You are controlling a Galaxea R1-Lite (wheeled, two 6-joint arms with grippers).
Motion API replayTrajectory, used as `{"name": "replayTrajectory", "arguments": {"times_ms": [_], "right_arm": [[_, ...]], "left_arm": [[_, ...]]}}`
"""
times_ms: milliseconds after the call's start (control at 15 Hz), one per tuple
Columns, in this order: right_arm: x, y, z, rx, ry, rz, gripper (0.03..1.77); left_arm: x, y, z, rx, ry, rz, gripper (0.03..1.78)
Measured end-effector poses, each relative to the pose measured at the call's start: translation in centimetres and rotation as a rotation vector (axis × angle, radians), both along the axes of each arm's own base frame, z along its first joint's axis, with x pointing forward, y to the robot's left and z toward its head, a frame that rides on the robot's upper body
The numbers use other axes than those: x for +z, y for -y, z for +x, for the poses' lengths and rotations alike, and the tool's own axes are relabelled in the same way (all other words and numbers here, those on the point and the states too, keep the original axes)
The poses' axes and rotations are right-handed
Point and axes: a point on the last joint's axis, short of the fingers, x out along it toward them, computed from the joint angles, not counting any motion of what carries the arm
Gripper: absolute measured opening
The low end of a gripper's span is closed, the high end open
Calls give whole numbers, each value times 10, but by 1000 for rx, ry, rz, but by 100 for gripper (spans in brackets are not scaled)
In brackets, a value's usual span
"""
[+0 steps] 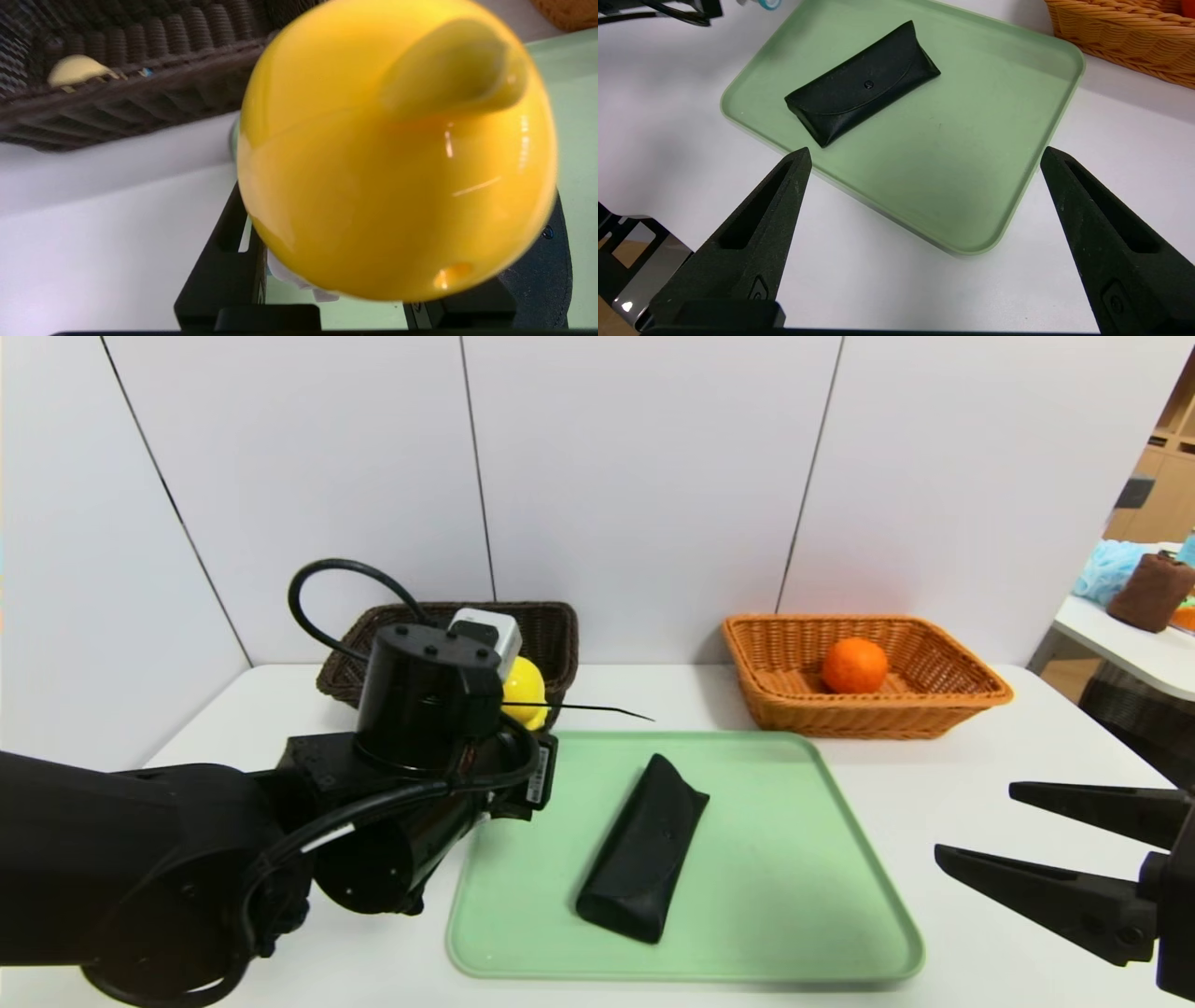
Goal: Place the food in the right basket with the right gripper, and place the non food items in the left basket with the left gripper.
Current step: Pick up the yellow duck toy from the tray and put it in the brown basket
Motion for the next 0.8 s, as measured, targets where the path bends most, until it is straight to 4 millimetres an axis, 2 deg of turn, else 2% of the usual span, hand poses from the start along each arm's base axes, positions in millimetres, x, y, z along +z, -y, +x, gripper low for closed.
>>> {"name": "replayTrajectory", "arguments": {"times_ms": [200,467,600,800], "right_arm": [[0,0,-1,2,4,0,169],[1,0,-2,6,8,2,169],[1,0,-2,10,9,3,169],[2,1,-4,11,16,8,169]], "left_arm": [[35,-17,-3,-9,106,58,75],[87,-49,12,43,171,48,75],[104,-64,18,56,155,51,75],[114,-78,31,72,125,58,75]]}}
